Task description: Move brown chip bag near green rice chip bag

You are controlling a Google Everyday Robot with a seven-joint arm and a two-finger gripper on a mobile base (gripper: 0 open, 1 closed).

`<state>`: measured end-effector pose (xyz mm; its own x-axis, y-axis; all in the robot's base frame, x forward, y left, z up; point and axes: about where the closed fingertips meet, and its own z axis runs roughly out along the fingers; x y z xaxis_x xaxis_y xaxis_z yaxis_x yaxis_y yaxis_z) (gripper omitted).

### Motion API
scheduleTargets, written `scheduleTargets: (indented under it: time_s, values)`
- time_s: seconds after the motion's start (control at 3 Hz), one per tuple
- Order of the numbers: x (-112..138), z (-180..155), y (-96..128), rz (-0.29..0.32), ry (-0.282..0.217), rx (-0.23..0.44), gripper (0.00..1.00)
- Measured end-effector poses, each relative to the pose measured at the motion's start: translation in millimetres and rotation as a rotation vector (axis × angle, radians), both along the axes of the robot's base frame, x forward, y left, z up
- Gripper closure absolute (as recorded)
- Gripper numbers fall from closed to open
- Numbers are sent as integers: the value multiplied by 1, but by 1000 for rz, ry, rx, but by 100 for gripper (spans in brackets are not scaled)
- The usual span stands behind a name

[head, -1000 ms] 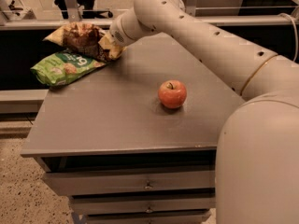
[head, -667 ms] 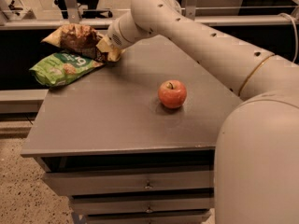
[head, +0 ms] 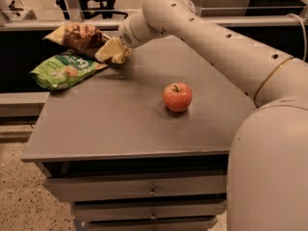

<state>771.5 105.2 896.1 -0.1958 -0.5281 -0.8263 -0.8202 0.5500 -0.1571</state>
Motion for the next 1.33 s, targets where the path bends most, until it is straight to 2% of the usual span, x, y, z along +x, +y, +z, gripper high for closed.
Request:
scheduleTargets:
  time_s: [0.33,0.67,1.0,1.33]
  values:
    - [-1,21,-41,-23,-20,23,0]
    - [-6,43,-101,-15,-47,52,0]
    - [-20,77,-160,17,-117,39,0]
    - [-38,109,-200,2,-168,11,0]
